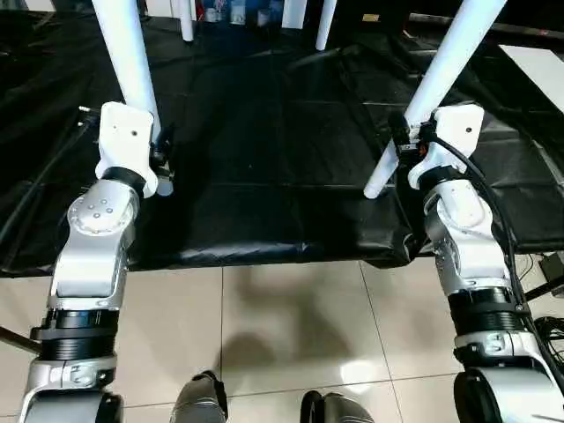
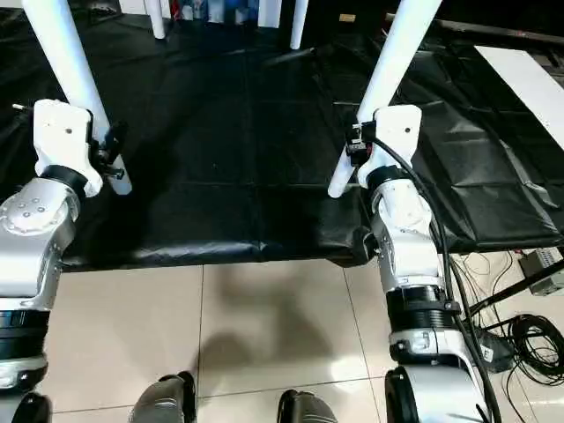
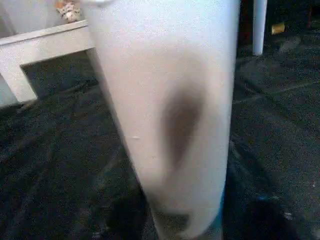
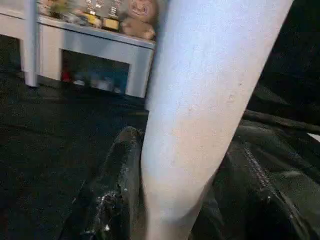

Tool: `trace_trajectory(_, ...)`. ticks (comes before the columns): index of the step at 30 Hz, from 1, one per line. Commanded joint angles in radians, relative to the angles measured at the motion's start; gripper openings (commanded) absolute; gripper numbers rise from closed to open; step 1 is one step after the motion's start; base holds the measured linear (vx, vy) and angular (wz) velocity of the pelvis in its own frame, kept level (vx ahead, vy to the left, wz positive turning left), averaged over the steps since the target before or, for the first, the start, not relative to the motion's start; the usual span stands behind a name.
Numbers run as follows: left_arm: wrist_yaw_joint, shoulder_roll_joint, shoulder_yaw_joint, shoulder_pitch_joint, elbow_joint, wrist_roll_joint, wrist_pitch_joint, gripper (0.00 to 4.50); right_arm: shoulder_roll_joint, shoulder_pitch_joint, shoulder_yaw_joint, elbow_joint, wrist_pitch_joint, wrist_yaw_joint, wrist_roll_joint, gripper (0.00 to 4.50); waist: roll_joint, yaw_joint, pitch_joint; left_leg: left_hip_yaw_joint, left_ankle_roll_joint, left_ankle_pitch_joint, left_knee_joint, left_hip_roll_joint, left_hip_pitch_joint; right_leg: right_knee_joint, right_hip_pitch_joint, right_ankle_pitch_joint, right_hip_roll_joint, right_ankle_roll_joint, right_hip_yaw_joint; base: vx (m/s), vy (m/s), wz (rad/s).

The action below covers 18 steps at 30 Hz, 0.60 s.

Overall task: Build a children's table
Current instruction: Flip table

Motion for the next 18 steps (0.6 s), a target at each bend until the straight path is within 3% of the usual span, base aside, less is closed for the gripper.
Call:
trace_trajectory(1, 0.028, 0.013, 0.009, 0.011, -0.009, 0.037, -0.002, 2.57, -0.013, 0.023, -0.007, -0.04, 0.013, 0.011, -0.02, 2.39, 0.022, -0.009, -0.116, -0.012, 0.005, -0.087, -0.063, 0.018, 0.062, -0.039, 0.049, 0.103, -0.023, -0.183, 0.029, 0.0, 0.0, 0.0)
trace_trajectory(9, 0.033, 0.003, 0.062, 0.03, -0.024, -0.023, -0.018, 3.2, 0.002, 0.067, -0.007, -0.134, 0.045, -0.006, 0.019, 3.2, 0.03, -0.016, -0.115, -0.014, -0.022, -0.15, -0.069, 0.018, 0.065, -0.044, 0.046, 0.046, -0.024, -0.187, 0.03, 0.0, 0.0, 0.0)
trace_trajectory(10, 0.039, -0.019, 0.084, 0.057, -0.051, -0.053, -0.048, 3.23, 0.007, 0.105, -0.007, -0.183, 0.037, -0.007, 0.023, 3.24, 0.035, -0.019, -0.12, -0.016, -0.024, -0.153, -0.069, 0.019, 0.064, -0.043, 0.05, 0.06, -0.026, -0.19, 0.03, 0.0, 0.0, 0.0)
trace_trajectory(12, 0.041, -0.03, 0.093, 0.071, -0.065, -0.066, -0.061, 3.29, 0.009, 0.123, -0.006, -0.204, 0.03, -0.007, 0.021, 3.31, 0.029, -0.021, -0.119, -0.015, -0.014, -0.152, -0.068, 0.018, 0.061, -0.045, 0.051, 0.072, -0.025, -0.192, 0.03, 0.0, 0.0, 0.0)
trace_trajectory(13, 0.027, -0.068, 0.107, 0.105, -0.086, -0.116, -0.09, 3.29, 0.012, 0.166, -0.004, -0.231, 0.014, -0.003, 0.011, 3.31, 0.046, -0.019, -0.128, -0.016, -0.018, -0.169, -0.067, 0.018, 0.066, -0.046, 0.051, 0.05, -0.026, -0.199, 0.029, 0.0, 0.0, 0.0)
trace_trajectory(14, 0.027, -0.068, 0.107, 0.105, -0.086, -0.116, -0.09, 3.29, 0.012, 0.166, -0.004, -0.231, 0.014, -0.003, 0.011, 3.31, 0.04, -0.021, -0.124, -0.015, -0.018, -0.18, -0.069, 0.02, 0.065, -0.051, 0.049, 0.042, -0.026, -0.199, 0.03, 0.0, 0.0, 0.0)
trace_trajectory(15, 0.009, -0.12, 0.121, 0.157, -0.115, -0.179, -0.116, 3.29, 0.016, 0.231, 0.004, -0.266, -0.001, 0.01, 0.012, 3.31, 0.042, -0.018, -0.127, -0.016, -0.022, -0.212, -0.07, 0.02, 0.065, -0.054, 0.052, 0.003, -0.028, -0.198, 0.03, 0.0, 0.0, 0.0)
trace_trajectory(16, 0.009, -0.12, 0.121, 0.157, -0.115, -0.179, -0.116, 3.29, 0.016, 0.231, 0.004, -0.266, -0.001, 0.01, 0.012, 3.31, 0.04, -0.017, -0.126, -0.015, -0.023, -0.223, -0.071, 0.023, 0.065, -0.058, 0.051, -0.005, -0.03, -0.196, 0.032, 0.0, 0.0, 0.0)
trace_trajectory(18, 0.005, -0.159, 0.133, 0.215, -0.139, -0.217, -0.149, 3.29, 0.022, 0.308, 0.02, -0.297, -0.023, 0.024, 0.012, 3.31, 0.042, -0.017, -0.129, -0.016, -0.019, -0.253, -0.074, 0.022, 0.064, -0.065, 0.05, -0.047, -0.029, -0.187, 0.032, 0.0, 0.0, 0.0)
